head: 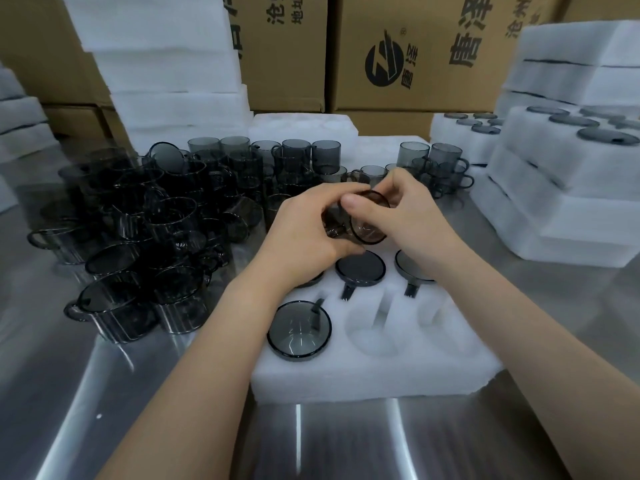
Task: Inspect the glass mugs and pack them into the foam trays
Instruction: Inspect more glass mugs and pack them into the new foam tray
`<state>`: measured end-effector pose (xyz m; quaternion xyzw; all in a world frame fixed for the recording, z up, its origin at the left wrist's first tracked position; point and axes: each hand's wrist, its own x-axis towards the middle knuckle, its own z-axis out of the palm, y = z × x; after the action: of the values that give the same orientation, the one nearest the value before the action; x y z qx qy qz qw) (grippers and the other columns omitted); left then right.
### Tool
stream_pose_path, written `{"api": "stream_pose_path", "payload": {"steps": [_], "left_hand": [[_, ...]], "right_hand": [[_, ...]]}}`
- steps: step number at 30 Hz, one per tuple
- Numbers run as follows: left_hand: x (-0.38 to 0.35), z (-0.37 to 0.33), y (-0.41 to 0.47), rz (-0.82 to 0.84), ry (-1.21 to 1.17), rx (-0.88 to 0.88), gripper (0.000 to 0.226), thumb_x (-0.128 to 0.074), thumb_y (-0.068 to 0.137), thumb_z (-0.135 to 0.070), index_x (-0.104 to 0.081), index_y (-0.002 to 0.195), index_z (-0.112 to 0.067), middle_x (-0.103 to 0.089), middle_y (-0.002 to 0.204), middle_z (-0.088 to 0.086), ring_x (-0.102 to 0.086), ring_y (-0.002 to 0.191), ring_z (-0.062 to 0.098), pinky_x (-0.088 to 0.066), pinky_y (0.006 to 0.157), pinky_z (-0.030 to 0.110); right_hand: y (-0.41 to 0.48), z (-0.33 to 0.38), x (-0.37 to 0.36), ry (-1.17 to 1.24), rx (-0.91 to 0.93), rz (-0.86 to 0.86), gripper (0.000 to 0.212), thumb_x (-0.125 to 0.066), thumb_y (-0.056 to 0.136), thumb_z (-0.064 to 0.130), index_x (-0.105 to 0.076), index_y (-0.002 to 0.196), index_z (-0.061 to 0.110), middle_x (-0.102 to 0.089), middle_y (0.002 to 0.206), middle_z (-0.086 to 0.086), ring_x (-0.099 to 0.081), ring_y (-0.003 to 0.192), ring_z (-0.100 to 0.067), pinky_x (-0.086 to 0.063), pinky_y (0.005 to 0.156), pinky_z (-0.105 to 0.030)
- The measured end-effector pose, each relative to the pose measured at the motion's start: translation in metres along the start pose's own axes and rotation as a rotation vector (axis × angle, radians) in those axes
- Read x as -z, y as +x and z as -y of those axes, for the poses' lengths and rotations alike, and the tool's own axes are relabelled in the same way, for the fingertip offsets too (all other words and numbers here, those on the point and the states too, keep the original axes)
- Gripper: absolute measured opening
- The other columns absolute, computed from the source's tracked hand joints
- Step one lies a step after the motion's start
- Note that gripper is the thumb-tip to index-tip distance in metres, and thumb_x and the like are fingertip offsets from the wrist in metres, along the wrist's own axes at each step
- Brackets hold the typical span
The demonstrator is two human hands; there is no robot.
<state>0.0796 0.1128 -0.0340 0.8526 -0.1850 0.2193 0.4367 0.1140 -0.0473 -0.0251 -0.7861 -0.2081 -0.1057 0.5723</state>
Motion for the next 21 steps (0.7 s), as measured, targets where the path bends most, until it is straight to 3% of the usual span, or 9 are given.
{"api": "stream_pose_path", "payload": {"steps": [5,8,10,13,16,18,21], "left_hand": [[0.000,0.000,0.000,-0.002,-0.036,-0.007,0.070,-0.088,0.064,-0.010,-0.060,0.125,-0.031,-0.065,0.114,-0.020,-0.059,0.109,0.000,-0.046,0.097,0.021],[0.000,0.001,0.000,-0.045,-0.107,0.009,0.067,-0.088,0.065,-0.012,-0.058,0.122,-0.030,-0.064,0.110,-0.021,-0.059,0.104,-0.006,-0.044,0.093,0.012],[0.001,0.000,0.000,-0.074,-0.154,0.018,0.065,-0.087,0.066,-0.015,-0.055,0.119,-0.031,-0.064,0.109,-0.021,-0.059,0.105,-0.006,-0.045,0.091,0.012],[0.001,-0.003,-0.001,-0.127,-0.243,0.049,0.057,-0.082,0.067,-0.026,-0.048,0.112,-0.035,-0.065,0.106,-0.024,-0.061,0.107,-0.002,-0.047,0.095,0.023],[0.002,-0.005,-0.004,-0.132,-0.320,0.049,0.054,-0.079,0.071,-0.033,-0.043,0.111,-0.034,-0.066,0.110,-0.019,-0.063,0.111,0.007,-0.048,0.102,0.043],[0.003,-0.005,-0.005,-0.102,-0.366,0.061,0.056,-0.076,0.073,-0.039,-0.040,0.115,-0.031,-0.067,0.115,-0.009,-0.063,0.112,0.012,-0.048,0.101,0.050],[0.004,-0.005,-0.005,-0.067,-0.382,0.085,0.057,-0.075,0.073,-0.040,-0.039,0.116,-0.030,-0.064,0.122,-0.003,-0.060,0.117,0.014,-0.047,0.101,0.053]], "right_hand": [[0.001,0.003,0.003,0.174,-0.054,-0.034,0.029,-0.067,0.090,0.032,-0.052,0.070,0.018,-0.069,0.081,-0.007,-0.060,0.069,-0.014,-0.051,0.063,-0.033],[0.001,0.003,0.005,0.261,-0.093,0.008,0.025,-0.059,0.096,0.030,-0.059,0.073,0.020,-0.069,0.078,0.003,-0.062,0.068,-0.017,-0.052,0.059,-0.028],[0.002,0.002,0.006,0.350,-0.106,0.068,0.021,-0.052,0.100,0.028,-0.067,0.089,0.018,-0.070,0.083,0.000,-0.063,0.068,-0.018,-0.053,0.060,-0.028],[0.004,0.000,0.009,0.527,-0.103,0.139,0.029,-0.042,0.104,0.025,-0.067,0.116,0.015,-0.068,0.107,-0.009,-0.065,0.084,-0.021,-0.055,0.070,-0.035],[0.006,-0.002,0.011,0.681,-0.130,0.252,0.035,-0.041,0.102,0.027,-0.058,0.130,0.013,-0.066,0.120,-0.009,-0.065,0.105,-0.022,-0.054,0.082,-0.037],[0.005,-0.003,0.011,0.697,-0.144,0.373,0.043,-0.038,0.102,0.032,-0.053,0.136,0.010,-0.063,0.129,-0.011,-0.060,0.118,-0.025,-0.052,0.094,-0.039],[0.004,-0.003,0.013,0.662,-0.111,0.418,0.046,-0.040,0.101,0.033,-0.050,0.138,0.009,-0.062,0.130,-0.014,-0.059,0.119,-0.029,-0.049,0.102,-0.044]]}}
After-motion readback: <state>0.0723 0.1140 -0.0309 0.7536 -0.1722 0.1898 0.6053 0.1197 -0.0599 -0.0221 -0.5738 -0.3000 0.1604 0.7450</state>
